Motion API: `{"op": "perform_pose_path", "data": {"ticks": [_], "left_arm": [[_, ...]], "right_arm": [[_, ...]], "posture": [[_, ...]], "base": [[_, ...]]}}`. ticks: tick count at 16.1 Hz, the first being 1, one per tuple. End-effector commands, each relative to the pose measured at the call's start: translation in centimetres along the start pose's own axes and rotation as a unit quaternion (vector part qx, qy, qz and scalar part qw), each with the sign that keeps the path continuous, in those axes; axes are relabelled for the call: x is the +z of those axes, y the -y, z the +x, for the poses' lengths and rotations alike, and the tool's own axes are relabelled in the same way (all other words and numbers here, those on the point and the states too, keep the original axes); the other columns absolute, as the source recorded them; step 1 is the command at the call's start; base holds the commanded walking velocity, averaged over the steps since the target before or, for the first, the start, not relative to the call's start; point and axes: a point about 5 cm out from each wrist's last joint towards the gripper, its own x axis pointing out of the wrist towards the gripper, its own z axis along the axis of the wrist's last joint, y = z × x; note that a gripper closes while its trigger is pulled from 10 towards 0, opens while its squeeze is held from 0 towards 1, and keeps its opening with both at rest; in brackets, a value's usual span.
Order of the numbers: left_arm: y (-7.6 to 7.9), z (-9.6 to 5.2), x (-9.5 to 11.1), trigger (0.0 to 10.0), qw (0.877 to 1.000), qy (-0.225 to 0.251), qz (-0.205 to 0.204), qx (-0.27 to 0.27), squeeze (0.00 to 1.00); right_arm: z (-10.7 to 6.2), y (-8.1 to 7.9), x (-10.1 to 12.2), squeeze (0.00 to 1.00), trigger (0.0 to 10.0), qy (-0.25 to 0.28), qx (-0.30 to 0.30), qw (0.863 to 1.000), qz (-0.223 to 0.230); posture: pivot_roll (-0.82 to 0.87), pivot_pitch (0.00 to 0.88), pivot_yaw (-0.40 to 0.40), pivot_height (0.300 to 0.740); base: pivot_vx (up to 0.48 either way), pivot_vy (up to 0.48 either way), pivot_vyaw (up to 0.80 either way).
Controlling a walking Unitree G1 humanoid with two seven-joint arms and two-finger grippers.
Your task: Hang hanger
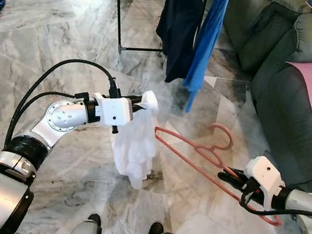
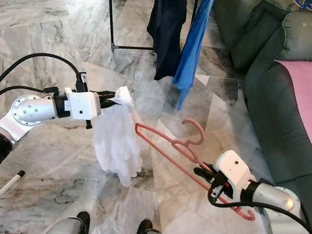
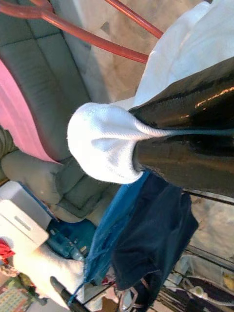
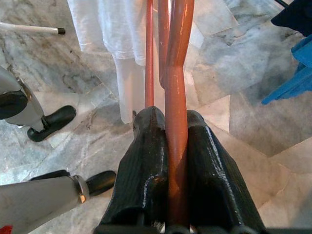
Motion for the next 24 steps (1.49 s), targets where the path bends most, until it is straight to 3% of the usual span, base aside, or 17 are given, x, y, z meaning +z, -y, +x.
{"op": "perform_pose_path", "data": {"ticks": [1,4,10,14,15,18,20,21,23,24], "left_arm": [[-0.1,0.1,0.8,10.0,1.000,0.025,0.008,-0.001,0.00],[0.2,0.1,1.5,10.0,0.999,0.048,0.009,-0.010,0.00],[0.8,1.5,4.2,10.0,0.994,0.111,0.001,-0.002,0.00],[1.0,1.6,4.9,10.0,0.993,0.121,-0.007,0.003,0.00],[0.9,1.5,5.0,10.0,0.993,0.121,-0.010,0.008,0.00],[0.8,1.5,5.3,10.0,0.992,0.124,-0.013,0.012,0.00],[1.9,1.8,5.4,10.0,0.991,0.128,-0.021,-0.018,0.00],[2.5,2.1,5.5,10.0,0.991,0.128,-0.024,-0.036,0.00],[2.8,2.5,5.6,10.0,0.990,0.129,-0.025,-0.043,0.00],[2.7,2.8,5.6,10.0,0.991,0.125,-0.020,-0.046,0.00]], "right_arm": [[0.0,-0.3,-0.6,0.00,10.0,-0.009,0.011,1.000,0.003],[0.4,-0.5,-1.2,0.00,10.0,-0.014,0.011,1.000,0.012],[2.6,-2.6,-4.1,0.00,10.0,-0.038,0.019,0.994,0.098],[3.0,-4.3,-7.2,0.00,10.0,-0.067,-0.003,0.978,0.197],[2.7,-4.4,-8.4,0.00,10.0,-0.088,-0.035,0.971,0.221],[2.2,-3.0,-8.8,0.00,10.0,-0.066,-0.112,0.950,0.285],[3.2,-1.9,-5.5,0.00,10.0,0.009,-0.087,0.969,0.230],[3.8,-1.9,-3.7,0.00,10.0,0.027,-0.049,0.983,0.177],[4.2,-1.8,-2.1,0.00,10.0,0.025,-0.005,0.993,0.115],[4.0,-1.5,-1.3,0.00,10.0,0.006,0.032,0.998,0.060]], "posture": [[0.01,0.288,-0.039,0.740],[0.01,0.288,-0.041,0.740],[0.01,0.289,-0.048,0.740],[0.02,0.291,-0.049,0.740],[0.02,0.292,-0.050,0.740],[0.02,0.293,-0.048,0.740],[0.01,0.292,-0.044,0.740],[0.01,0.292,-0.043,0.740],[0.01,0.292,-0.043,0.740],[0.01,0.291,-0.045,0.740]], "base": [[0.000,0.000,0.00],[0.000,0.000,0.00],[0.000,0.000,0.00],[0.000,0.000,0.00],[0.000,0.000,0.00],[0.000,0.000,0.00],[0.000,0.000,0.00],[0.000,0.000,0.00],[0.000,0.000,0.00],[0.000,0.000,0.00]]}}
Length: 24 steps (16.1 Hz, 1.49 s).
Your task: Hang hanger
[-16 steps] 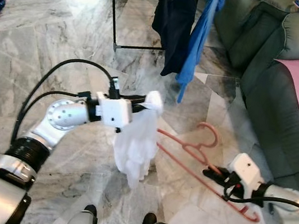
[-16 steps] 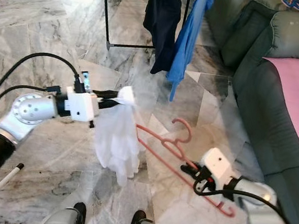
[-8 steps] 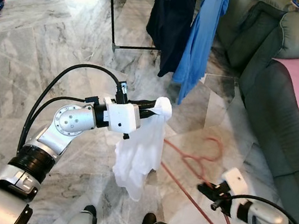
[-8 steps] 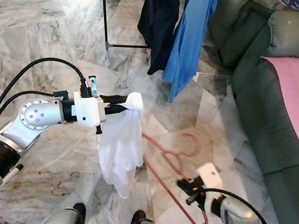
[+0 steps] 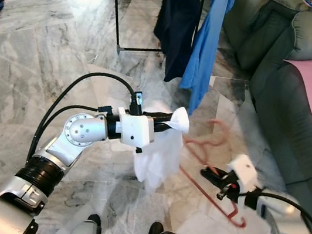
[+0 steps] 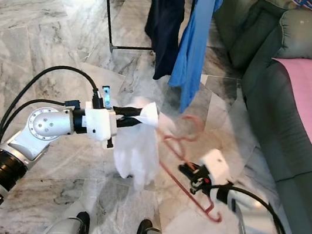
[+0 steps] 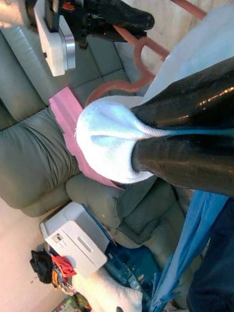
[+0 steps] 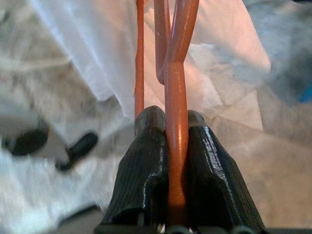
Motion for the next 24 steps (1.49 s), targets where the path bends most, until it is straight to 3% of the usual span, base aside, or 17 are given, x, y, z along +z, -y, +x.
{"op": "perform_pose_path", "data": {"ticks": [1,3,5,9,13,16,18,20,22,23,24], "left_arm": [[-0.3,0.5,0.4,10.0,1.000,0.005,0.013,-0.010,0.00],[-0.7,0.7,0.7,10.0,1.000,0.008,0.018,-0.007,0.00],[-0.4,1.0,0.8,10.0,0.999,0.010,0.019,-0.029,0.00],[0.8,0.9,0.8,10.0,0.997,0.006,-0.001,-0.072,0.00],[2.4,1.0,1.0,10.0,0.995,0.014,-0.014,-0.102,0.00],[2.7,1.7,1.7,10.0,0.994,0.032,-0.010,-0.103,0.00],[2.5,2.0,2.2,10.0,0.995,0.046,-0.008,-0.088,0.00],[2.3,2.3,2.6,10.0,0.996,0.054,-0.010,-0.075,0.00],[2.3,2.4,2.6,10.0,0.997,0.054,-0.016,-0.061,0.00],[2.4,2.4,2.5,10.0,0.997,0.053,-0.019,-0.060,0.00],[2.9,2.4,2.1,10.0,0.997,0.047,-0.034,-0.049,0.00]], "right_arm": [[-0.6,0.1,0.0,0.00,10.0,-0.025,0.026,0.999,-0.033],[-1.6,0.5,-0.3,0.00,10.0,-0.069,0.048,0.994,-0.068],[-3.0,1.1,-1.8,0.00,10.0,-0.163,0.070,0.976,-0.130],[-3.5,1.8,-2.1,0.00,10.0,-0.205,0.053,0.961,-0.176],[-2.9,2.2,-1.8,0.00,10.0,-0.187,0.014,0.966,-0.178],[-2.2,3.2,-0.9,0.00,10.0,-0.130,-0.066,0.977,-0.157],[-1.7,3.6,-0.6,0.00,10.0,-0.082,-0.123,0.986,-0.080],[-1.1,3.6,-0.8,0.00,10.0,-0.051,-0.159,0.986,-0.025],[-0.9,4.4,-0.5,0.00,10.0,0.012,-0.226,0.970,0.084],[-1.0,4.7,-0.5,0.00,10.0,0.022,-0.247,0.963,0.102],[-1.2,5.5,0.2,0.00,10.0,0.062,-0.287,0.945,0.146]], "posture": [[0.01,0.291,-0.045,0.740],[0.00,0.293,-0.051,0.740],[0.00,0.294,-0.053,0.740],[0.00,0.299,-0.049,0.740],[0.00,0.304,-0.044,0.740],[0.01,0.307,-0.039,0.740],[0.00,0.306,-0.038,0.740],[0.00,0.306,-0.038,0.740],[0.00,0.305,-0.037,0.740],[0.00,0.305,-0.036,0.740],[0.00,0.304,-0.034,0.740]], "base": [[0.000,0.000,0.00],[0.000,0.000,0.00],[0.000,0.000,0.00],[0.000,0.000,0.00],[0.000,0.000,0.00],[0.000,0.000,0.00],[0.000,0.000,0.00],[0.000,0.000,0.00],[0.000,0.000,0.00],[0.000,0.000,0.00],[0.000,0.000,0.00]]}}
